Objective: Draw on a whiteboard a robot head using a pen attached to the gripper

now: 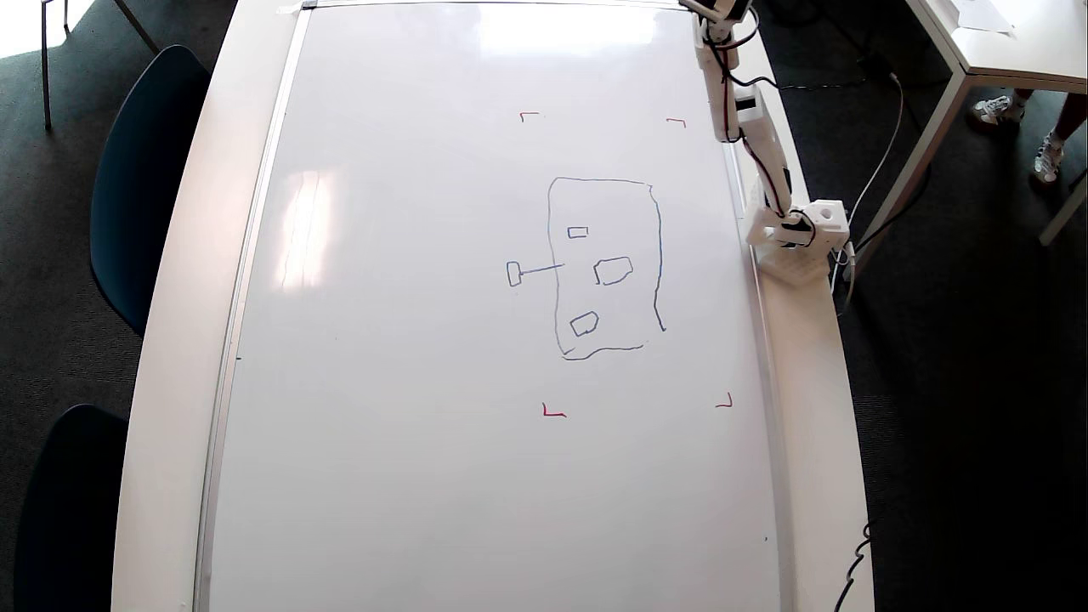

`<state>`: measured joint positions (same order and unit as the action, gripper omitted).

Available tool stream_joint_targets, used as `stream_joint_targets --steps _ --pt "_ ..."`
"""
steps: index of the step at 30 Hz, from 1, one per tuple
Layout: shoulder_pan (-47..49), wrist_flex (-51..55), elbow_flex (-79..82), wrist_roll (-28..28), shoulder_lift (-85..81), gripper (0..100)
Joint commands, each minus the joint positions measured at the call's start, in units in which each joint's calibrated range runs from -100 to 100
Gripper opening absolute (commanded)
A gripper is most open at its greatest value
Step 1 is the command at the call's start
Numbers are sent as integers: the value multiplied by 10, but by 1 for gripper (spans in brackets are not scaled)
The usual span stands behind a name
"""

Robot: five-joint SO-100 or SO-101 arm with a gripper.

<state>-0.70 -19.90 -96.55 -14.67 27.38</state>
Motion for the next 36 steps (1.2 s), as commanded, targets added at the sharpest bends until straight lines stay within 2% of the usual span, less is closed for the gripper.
stream_joint_targets --steps 1,2,5,6,10,11,17,22,24,29,30,33,34,36 --pt "13 201 78 -4 -135 1" --pt "13 279 146 -4 -202 1" --pt "13 388 258 -1 -304 1" --pt "13 460 334 0 -367 1" --pt "14 619 501 1 -506 1" --pt "14 686 588 7 -573 1" --pt "7 838 879 91 -809 1" --pt "11 873 1111 150 -1009 1" --pt "13 857 1175 152 -1069 1" --pt "7 619 1397 143 -1234 1" --pt "8 506 1473 127 -1273 1" --pt "8 334 1534 106 -1274 1" --pt "8 215 1570 100 -1272 1" --pt "11 92 1611 101 -1273 1"
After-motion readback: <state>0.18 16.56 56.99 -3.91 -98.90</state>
